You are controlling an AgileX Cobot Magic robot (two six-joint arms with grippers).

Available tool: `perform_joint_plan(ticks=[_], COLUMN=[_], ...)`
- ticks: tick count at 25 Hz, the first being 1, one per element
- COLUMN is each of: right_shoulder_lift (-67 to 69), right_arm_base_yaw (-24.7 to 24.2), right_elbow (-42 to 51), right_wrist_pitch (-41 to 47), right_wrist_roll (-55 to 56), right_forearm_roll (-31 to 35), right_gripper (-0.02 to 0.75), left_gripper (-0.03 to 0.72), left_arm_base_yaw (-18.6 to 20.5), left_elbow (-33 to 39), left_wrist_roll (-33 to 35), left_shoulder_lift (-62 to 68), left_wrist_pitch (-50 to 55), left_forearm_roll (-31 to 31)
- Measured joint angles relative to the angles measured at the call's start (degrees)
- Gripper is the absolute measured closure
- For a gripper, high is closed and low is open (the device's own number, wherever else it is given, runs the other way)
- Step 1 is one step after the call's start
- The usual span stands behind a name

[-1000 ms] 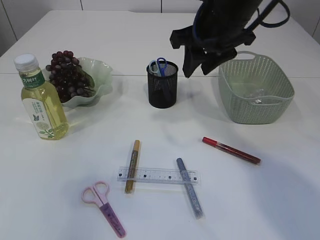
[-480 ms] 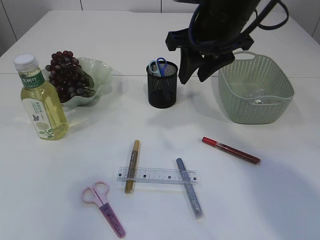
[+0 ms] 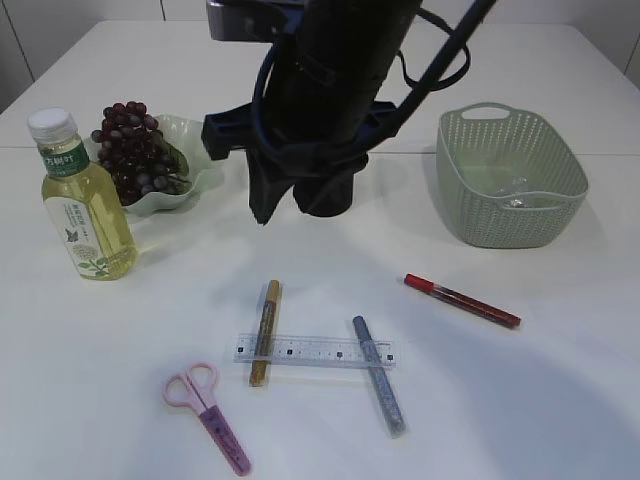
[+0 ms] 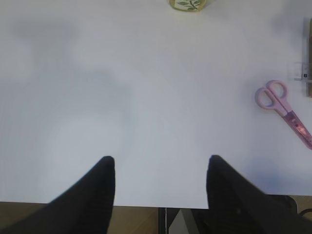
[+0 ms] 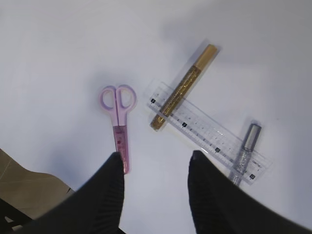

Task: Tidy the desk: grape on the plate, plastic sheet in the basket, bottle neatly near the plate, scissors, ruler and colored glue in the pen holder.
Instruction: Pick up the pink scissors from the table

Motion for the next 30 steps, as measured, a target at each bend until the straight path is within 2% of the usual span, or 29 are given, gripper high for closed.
perform_joint_plan(ticks=[11, 20, 25, 30], right_shoulder_lift=[8.98, 14.32, 17.62, 18.98], right_arm_base_yaw=[7.48, 12.53, 13.96, 13.96], right_elbow=[0.00, 0.00, 0.00, -0.76], right_wrist_pitch=[0.00, -0.22, -0.44, -0.67], right_wrist_roll=[0.46, 0.54, 0.54, 1.38], right_forearm_roll=[2.32, 1.11, 0.87, -2.02], right_gripper=[0.387, 0.387, 0.388, 0.387], left_gripper=[0.253, 0.253, 0.253, 0.253], left_arm_base_yaw=[0.00, 0.00, 0.00, -0.23], left_elbow=[0.00, 0.00, 0.00, 0.00], left_wrist_roll=[-0.10, -0.10, -0.10, -0.10], left_shoulder_lift=[0.00, 0.00, 0.00, 0.00], left_wrist_pitch=[0.00, 0.00, 0.00, 0.00], left_forearm_roll=[-0.67, -0.67, -0.77, -0.77])
